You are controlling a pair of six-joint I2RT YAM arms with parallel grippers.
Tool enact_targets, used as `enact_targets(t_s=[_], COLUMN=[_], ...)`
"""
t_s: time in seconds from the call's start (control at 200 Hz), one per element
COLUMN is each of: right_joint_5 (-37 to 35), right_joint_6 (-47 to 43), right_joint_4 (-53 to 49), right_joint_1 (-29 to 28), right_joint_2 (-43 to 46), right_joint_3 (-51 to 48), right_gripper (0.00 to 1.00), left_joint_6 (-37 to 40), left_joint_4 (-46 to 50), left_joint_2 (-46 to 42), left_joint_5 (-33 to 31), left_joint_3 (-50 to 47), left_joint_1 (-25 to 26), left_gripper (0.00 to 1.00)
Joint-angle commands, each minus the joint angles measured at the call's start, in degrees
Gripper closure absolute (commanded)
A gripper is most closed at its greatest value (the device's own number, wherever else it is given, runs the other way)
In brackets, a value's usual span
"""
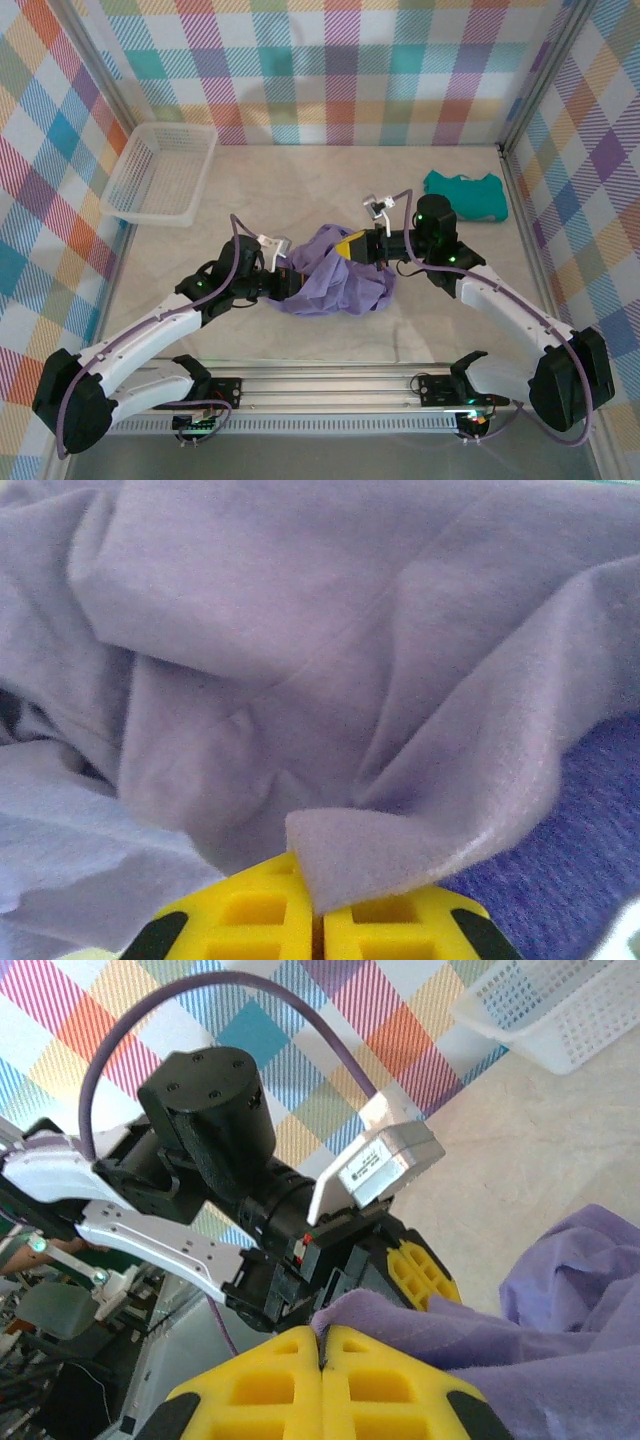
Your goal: Fold the inside-out t-shirt
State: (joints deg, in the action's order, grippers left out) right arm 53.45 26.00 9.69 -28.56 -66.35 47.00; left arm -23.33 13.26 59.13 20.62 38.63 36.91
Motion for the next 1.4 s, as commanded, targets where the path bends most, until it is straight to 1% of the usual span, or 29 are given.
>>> enact_targets(t_s=[0.0, 0.05, 0.09, 0.14, 0.215, 0.305, 0.385, 0.43, 0.47, 0.515, 0.565, 0.61, 0.665, 0.735, 0.795, 0.815, 0.885, 0.92, 1.005, 1.05, 1.085, 1.12, 1.17, 1.205, 1.265, 1.31, 1.35, 1.375, 1.395], right_joint_5=[0.8, 0.2, -0.4, -1.1, -0.7, -0.7, -2.7, -4.1, -6.6, -10.5, -14.4, -18.1, -21.8, -28.2, -35.6, -37.7, -41.7, -42.2, -44.8, -44.6, -43.5, -41.5, -38.3, -36.4, -33.3, -31.3, -29.7, -28.7, -28.1], right_joint_6=[-7.9, -10.9, -13.5, -16.9, -18.8, -19.5, -18.4, -16.8, -15.7, -14.8, -13.8, -12.9, -12.0, -10.7, -10.2, -9.8, -9.9, -10.9, -13.3, -14.1, -14.1, -13.6, -12.3, -10.9, -8.8, -7.5, -6.6, -6.3, -6.2], right_joint_4=[-8.0, -10.7, -12.6, -15.4, -16.6, -18.9, -21.1, -22.0, -24.2, -27.7, -30.9, -32.5, -32.1, -28.6, -25.5, -24.5, -21.3, -20.4, -20.0, -19.2, -18.5, -17.5, -15.4, -13.4, -10.6, -9.4, -8.5, -7.9, -7.5], right_joint_1=[1.4, 2.4, 2.9, 3.0, 2.9, 2.4, 1.3, 0.9, 0.8, 0.8, 0.8, 0.8, 0.8, 0.8, 0.8, 0.8, 0.7, 0.5, -0.4, -0.5, -0.5, -0.6, -0.7, -0.8, -0.8, -0.8, -0.8, -0.8, -0.6], right_joint_2=[3.2, 4.6, 5.7, 7.1, 8.8, 10.2, 11.1, 12.0, 13.0, 14.7, 16.7, 18.5, 19.5, 18.1, 14.3, 12.6, 4.9, 0.7, -8.6, -12.7, -15.7, -18.4, -21.6, -23.5, -26.5, -28.6, -30.2, -31.0, -31.5], right_joint_3=[2.4, 1.8, 1.1, 0.1, -2.2, -5.0, -7.9, -10.0, -11.4, -12.8, -13.6, -13.7, -13.2, -12.6, -11.6, -11.0, -7.4, -4.8, 1.2, 3.3, 4.7, 5.5, 5.8, 5.7, 5.9, 6.7, 7.5, 8.2, 8.8], right_gripper=[1.0, 1.0, 1.0, 1.0, 1.0, 1.0, 0.98, 0.97, 0.93, 0.85, 0.77, 0.7, 0.65, 0.6, 0.41, 0.39, 0.39, 0.39, 0.38, 0.35, 0.32, 0.3, 0.29, 0.29, 0.29, 0.32, 0.41, 0.52, 0.6], left_joint_6=[-0.1, -1.2, -2.0, -2.6, -3.2, -4.5, -7.4, -9.2, -10.7, -12.0, -12.7, -12.4, -11.3, -10.6, -11.0, -11.4, -12.1, -12.2, -11.1, -10.3, -10.0, -10.1, -11.0, -11.6, -11.4, -11.3, -11.7, -11.8, -11.8], left_joint_4=[4.6, 5.8, 6.3, 6.4, 7.4, 8.5, 9.8, 11.6, 13.2, 14.8, 15.6, 16.4, 16.5, 14.5, 11.0, 9.8, 5.1, 3.4, 0.2, -0.4, -0.7, -0.9, -3.9, -5.4, -6.1, -7.0, -8.6, -9.1, -9.5], left_joint_2=[-1.9, -3.2, -4.3, -5.4, -6.3, -6.4, -6.2, -6.6, -7.4, -8.8, -10.7, -12.1, -12.6, -9.8, -5.0, -3.2, 2.7, 5.1, 11.3, 15.5, 18.9, 22.1, 26.1, 28.5, 32.2, 34.3, 35.6, 36.0, 36.3], left_joint_5=[-7.5, -10.4, -11.6, -11.4, -10.8, -7.5, -2.5, -1.0, -0.1, 0.5, 1.4, 1.2, -2.3, -9.3, -14.2, -15.5, -18.7, -20.3, -21.7, -18.7, -16.0, -13.5, -8.2, -5.8, -3.6, -1.7, 0.4, 1.2, 1.5], left_joint_3=[2.5, 2.2, 1.8, 1.0, 0.3, -0.4, -1.3, -1.7, -2.2, -2.7, -3.2, -3.2, -2.5, -1.0, 0.5, 1.1, 2.9, 3.7, 5.6, 6.9, 8.1, 8.6, 8.5, 8.6, 9.7, 10.2, 10.5, 10.8, 11.4], left_joint_1=[0.2, -0.2, -0.6, -1.1, -1.3, -1.3, -1.2, -1.1, -1.1, -1.1, -1.1, -1.2, -1.3, -2.1, -4.0, -4.8, -8.3, -10.3, -14.7, -16.9, -17.5, -17.5, -17.1, -16.3, -14.5, -13.8, -13.8, -13.9, -14.1], left_gripper=[0.95, 0.95, 0.94, 0.92, 0.89, 0.82, 0.73, 0.68, 0.63, 0.56, 0.43, 0.35, 0.27, 0.23, 0.22, 0.22, 0.22, 0.22, 0.21, 0.2, 0.2, 0.2, 0.2, 0.2, 0.23, 0.3, 0.42, 0.5, 0.59])
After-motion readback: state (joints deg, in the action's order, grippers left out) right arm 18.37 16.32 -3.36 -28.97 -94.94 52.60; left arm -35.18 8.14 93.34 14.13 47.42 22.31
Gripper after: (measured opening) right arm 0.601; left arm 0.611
